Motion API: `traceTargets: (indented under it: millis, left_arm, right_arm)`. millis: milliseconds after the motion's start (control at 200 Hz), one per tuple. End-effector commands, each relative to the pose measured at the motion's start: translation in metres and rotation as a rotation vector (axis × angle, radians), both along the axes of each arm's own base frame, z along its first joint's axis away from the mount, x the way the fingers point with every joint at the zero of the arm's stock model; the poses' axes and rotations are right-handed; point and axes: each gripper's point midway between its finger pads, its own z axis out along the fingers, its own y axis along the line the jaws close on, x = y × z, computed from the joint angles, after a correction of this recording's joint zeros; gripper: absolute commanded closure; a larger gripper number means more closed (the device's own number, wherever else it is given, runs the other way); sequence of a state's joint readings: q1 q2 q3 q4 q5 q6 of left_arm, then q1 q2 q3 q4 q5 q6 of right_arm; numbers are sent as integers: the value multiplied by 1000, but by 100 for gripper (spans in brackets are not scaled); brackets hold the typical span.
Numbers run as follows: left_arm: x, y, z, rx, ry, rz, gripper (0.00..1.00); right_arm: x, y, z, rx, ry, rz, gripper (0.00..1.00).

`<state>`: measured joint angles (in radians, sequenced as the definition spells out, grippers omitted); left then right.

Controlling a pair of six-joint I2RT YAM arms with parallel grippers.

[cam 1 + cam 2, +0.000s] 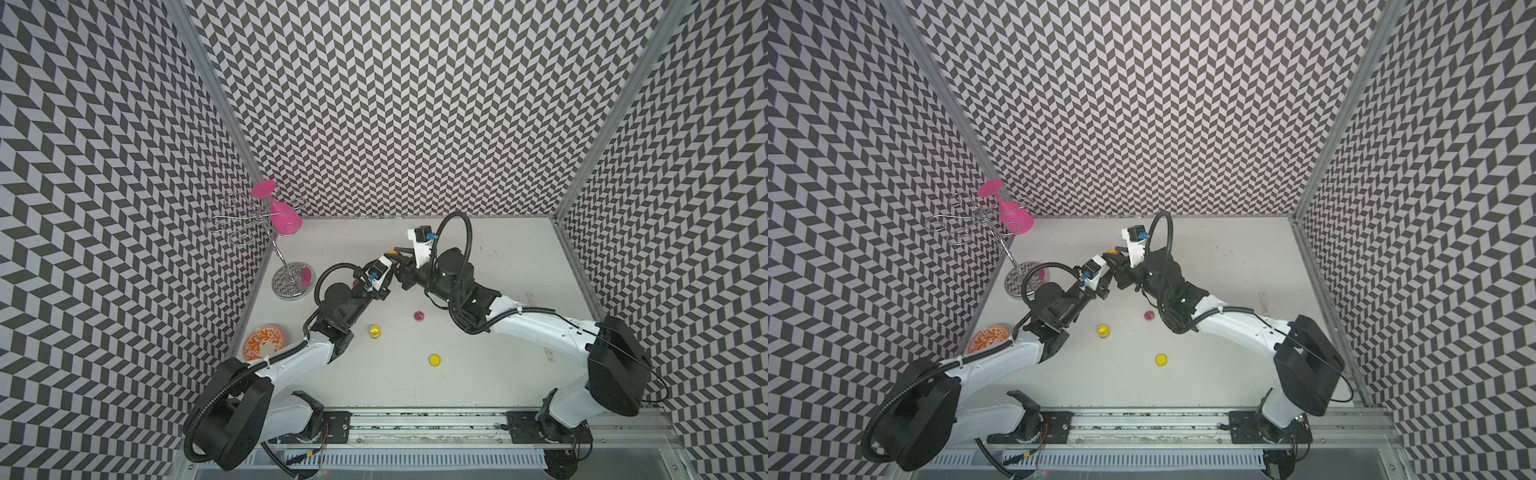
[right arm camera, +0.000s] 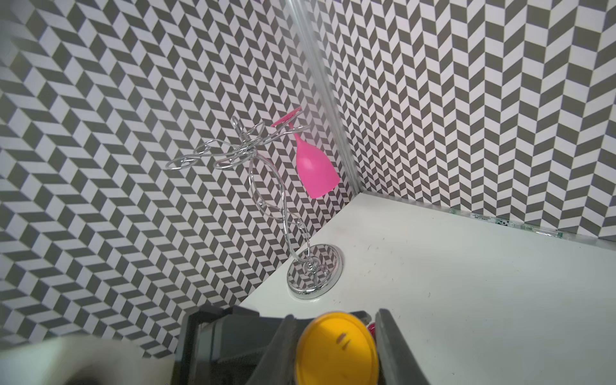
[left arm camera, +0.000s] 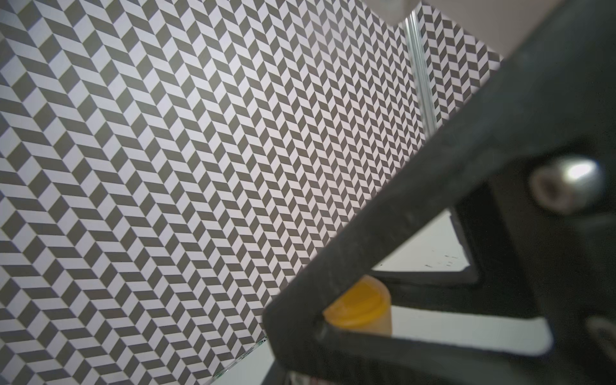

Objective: Close the paint jar lid
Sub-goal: Screw the lid onto the paint jar.

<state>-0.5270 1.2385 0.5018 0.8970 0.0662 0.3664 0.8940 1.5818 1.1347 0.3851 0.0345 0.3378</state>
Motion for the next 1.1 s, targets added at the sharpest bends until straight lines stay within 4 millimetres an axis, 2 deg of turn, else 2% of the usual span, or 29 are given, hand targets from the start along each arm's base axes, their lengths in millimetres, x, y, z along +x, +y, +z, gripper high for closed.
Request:
traceTargets:
  millis: [0, 125, 220, 280, 360, 486, 661, 746, 876, 971, 1026, 1097]
  left_arm:
    - [3, 28, 49, -56, -162, 171, 75]
    - [5, 30, 49, -54, -155, 186, 75]
    - [5, 29, 49, -57, -154, 182, 75]
    - [5, 29, 49, -63, -147, 179, 75]
    - [7, 28, 47, -62, -134, 174, 75]
    - [13, 30, 42, -66, -103, 173, 75]
    - [21, 34, 40, -108, -63, 150, 74]
    - [21, 28, 38, -117, -38, 95, 74]
    - [12, -4, 31, -74, -8, -115, 73]
    - [3, -30, 24, -30, 25, -283, 73]
    - [-5, -42, 19, -14, 42, -378, 73]
    - [-17, -56, 14, 11, 57, -504, 73]
  right_arm:
    - [-8, 4, -49, -59, 179, -55, 100]
    - [-8, 1, -45, -50, 177, -62, 97]
    - [-11, -1, -44, -49, 170, -55, 91]
    - [-12, -2, -44, -50, 170, -52, 79]
    - [-14, -6, -47, -58, 174, -59, 49]
    - [-17, -20, -51, -71, 182, -94, 36]
    - [-26, -53, -61, -86, 188, -163, 32]
    - [-28, -75, -61, -95, 155, -217, 31]
    - [-22, -113, -50, -95, 78, -274, 30]
    - [-10, -147, -35, -67, 14, -289, 30]
    - [-8, -158, -24, -60, -44, -243, 30]
    - [-11, -161, -11, -81, -133, -163, 30]
